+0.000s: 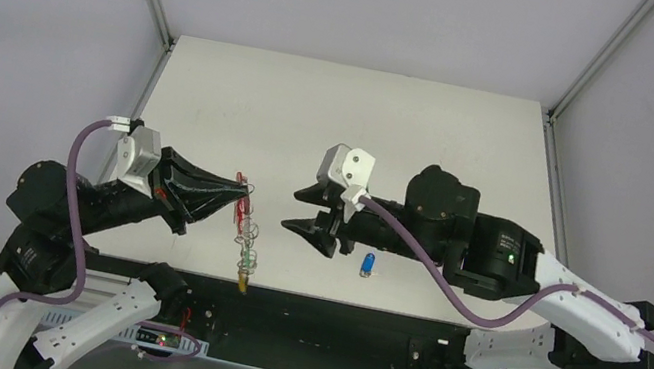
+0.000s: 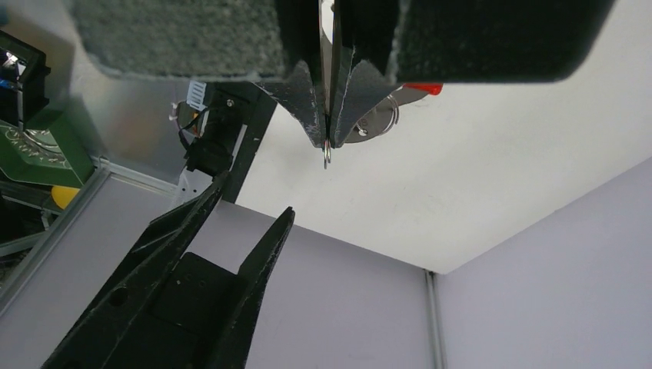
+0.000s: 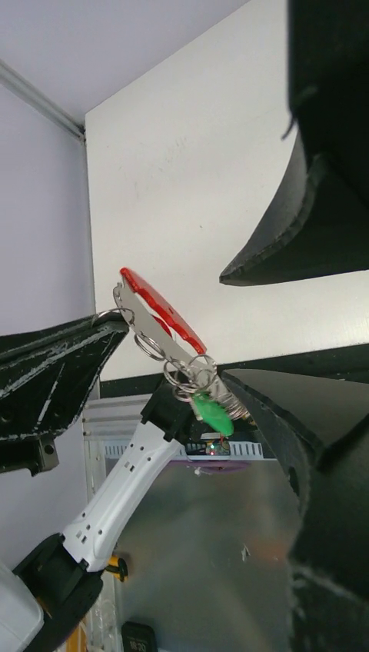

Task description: Put the keys on the keyring

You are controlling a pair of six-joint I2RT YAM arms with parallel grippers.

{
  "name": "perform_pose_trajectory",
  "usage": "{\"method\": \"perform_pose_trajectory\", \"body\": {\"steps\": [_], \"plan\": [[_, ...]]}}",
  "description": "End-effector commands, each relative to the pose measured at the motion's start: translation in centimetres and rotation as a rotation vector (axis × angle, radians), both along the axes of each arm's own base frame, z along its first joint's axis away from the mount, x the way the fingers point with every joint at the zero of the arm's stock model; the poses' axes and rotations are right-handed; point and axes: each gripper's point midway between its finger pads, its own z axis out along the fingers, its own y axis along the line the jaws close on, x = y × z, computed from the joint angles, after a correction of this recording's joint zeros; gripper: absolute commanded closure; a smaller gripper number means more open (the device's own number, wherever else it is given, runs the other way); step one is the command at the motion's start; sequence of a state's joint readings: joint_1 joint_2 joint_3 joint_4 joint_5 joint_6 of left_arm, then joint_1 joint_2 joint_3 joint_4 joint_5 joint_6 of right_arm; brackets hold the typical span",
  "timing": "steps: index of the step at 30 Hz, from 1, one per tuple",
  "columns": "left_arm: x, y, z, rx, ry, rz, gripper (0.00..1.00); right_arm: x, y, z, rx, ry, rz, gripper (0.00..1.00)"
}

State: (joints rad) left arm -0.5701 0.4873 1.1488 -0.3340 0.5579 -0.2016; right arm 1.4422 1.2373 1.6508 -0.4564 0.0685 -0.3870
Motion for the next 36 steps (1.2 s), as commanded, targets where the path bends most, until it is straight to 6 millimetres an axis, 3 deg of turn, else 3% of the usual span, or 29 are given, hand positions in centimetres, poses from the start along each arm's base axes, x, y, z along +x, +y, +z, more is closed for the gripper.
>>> {"method": "perform_pose_trajectory", "body": {"steps": [1,7,14,36], "plan": [[-2.4,0.0,3.9,-0.109,-0.151,-0.090,1.00,-2.6,-1.6,2.4,0.024,-0.036,0.203,0.53],[-3.6,0.0,4.6,-0.139,-0.194,-0.131,1.00,-3.0,-1.3,3.9,0.041,-0.037,0.294,0.53],[-4.2,0.0,5.3,-0.168,-0.223,-0.161,1.00,-1.8,0.8,5.1,0.072,-0.026,0.289,0.58],[-5.3,0.0,6.3,-0.205,-0.256,-0.205,1.00,-2.0,3.1,6.6,0.110,-0.003,0.351,0.73]]}}
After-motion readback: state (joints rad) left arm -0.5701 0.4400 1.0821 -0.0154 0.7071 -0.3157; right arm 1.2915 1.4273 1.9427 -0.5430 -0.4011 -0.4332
